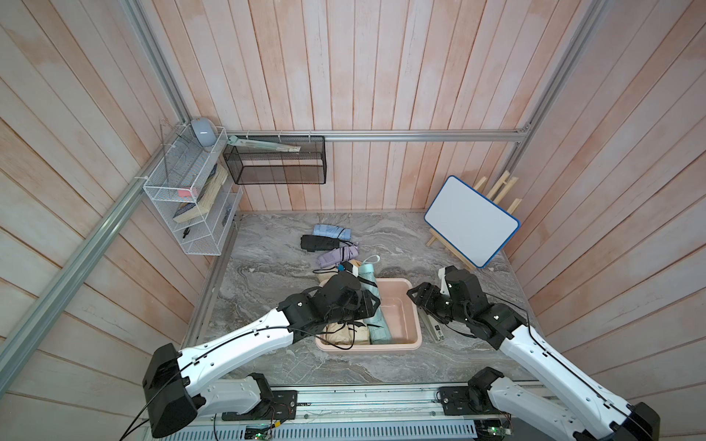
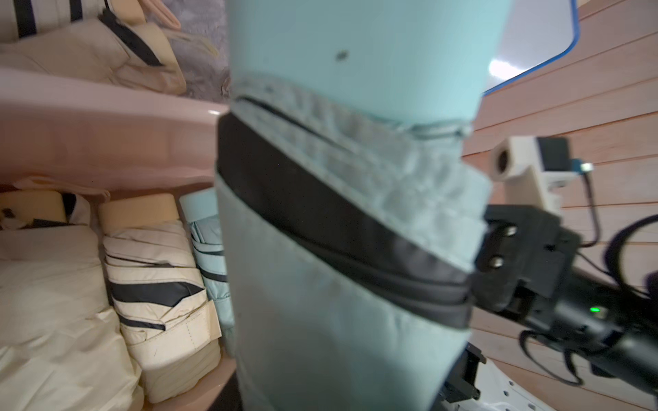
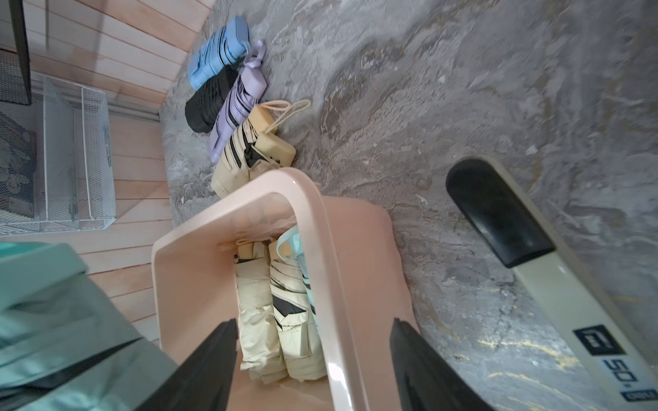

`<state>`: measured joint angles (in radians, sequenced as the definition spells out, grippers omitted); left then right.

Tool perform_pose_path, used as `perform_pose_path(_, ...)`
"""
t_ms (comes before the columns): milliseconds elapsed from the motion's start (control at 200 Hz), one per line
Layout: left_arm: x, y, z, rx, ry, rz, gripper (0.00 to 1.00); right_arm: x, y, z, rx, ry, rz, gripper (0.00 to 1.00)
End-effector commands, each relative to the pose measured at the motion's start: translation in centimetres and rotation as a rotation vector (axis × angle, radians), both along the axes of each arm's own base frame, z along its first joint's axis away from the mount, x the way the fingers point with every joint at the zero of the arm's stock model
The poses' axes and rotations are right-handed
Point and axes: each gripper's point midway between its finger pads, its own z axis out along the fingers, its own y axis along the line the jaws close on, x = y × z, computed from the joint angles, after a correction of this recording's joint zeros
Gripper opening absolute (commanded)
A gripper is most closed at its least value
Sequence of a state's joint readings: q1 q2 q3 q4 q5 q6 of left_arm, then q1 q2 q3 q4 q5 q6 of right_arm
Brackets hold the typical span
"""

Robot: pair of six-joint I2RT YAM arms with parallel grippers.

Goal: Put the umbrella into the storage box
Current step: Adjust the storage box at the center of the board.

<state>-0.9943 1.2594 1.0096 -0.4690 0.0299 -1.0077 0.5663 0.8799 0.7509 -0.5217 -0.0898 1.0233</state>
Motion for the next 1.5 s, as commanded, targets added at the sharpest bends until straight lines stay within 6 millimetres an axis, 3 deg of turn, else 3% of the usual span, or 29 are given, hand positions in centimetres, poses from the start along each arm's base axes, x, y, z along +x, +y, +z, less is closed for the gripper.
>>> perform_pose_path(0,-0.3,-1.5,0.1,-0.012,0.016,0.005,0.42,0.1,-2.8,1.8,-0.123,-0.07,-0.066,0.74)
perform_pose_path(185,-1.1,-3.6,-2.1,0.003,0.057,-0.023,0.42,0.3,-4.3,4.5,-0.123,-0.163,-0.13,0.74)
perform_pose_path(505,-1.3,-7.3,-5.5,-0.012,0.141,-0.077,0.43,-0.3,-5.2,5.7,-0.095,-0.198,-0.173,0.73)
perform_pose_path(715,-0.9,-7.9,-8.0,0.034,0.162,-0.071,0.48,-0.3,-5.4,6.5,-0.085,-0.214,-0.187,0.73)
perform_pose_path(880,-0.9,-8.4,-10.0,0.034,0.197,-0.061,0.59,-0.2,-5.2,6.6,-0.077,-0.212,-0.185,0.73)
perform_pose_path(1075,-0.2,-8.2,-10.9,0.058,0.198,-0.046,0.69,0.0,-5.3,6.9,-0.073,-0.22,-0.197,0.74)
perform_pose_path(1220,0.2,-7.4,-10.1,0.066,0.179,-0.02,0.76,0.0,-5.6,7.1,-0.077,-0.223,-0.208,0.76)
perform_pose_path(1495,0.6,-3.9,-5.3,0.079,0.079,0.052,0.81,0.5,-4.5,5.9,-0.086,-0.197,-0.171,0.77)
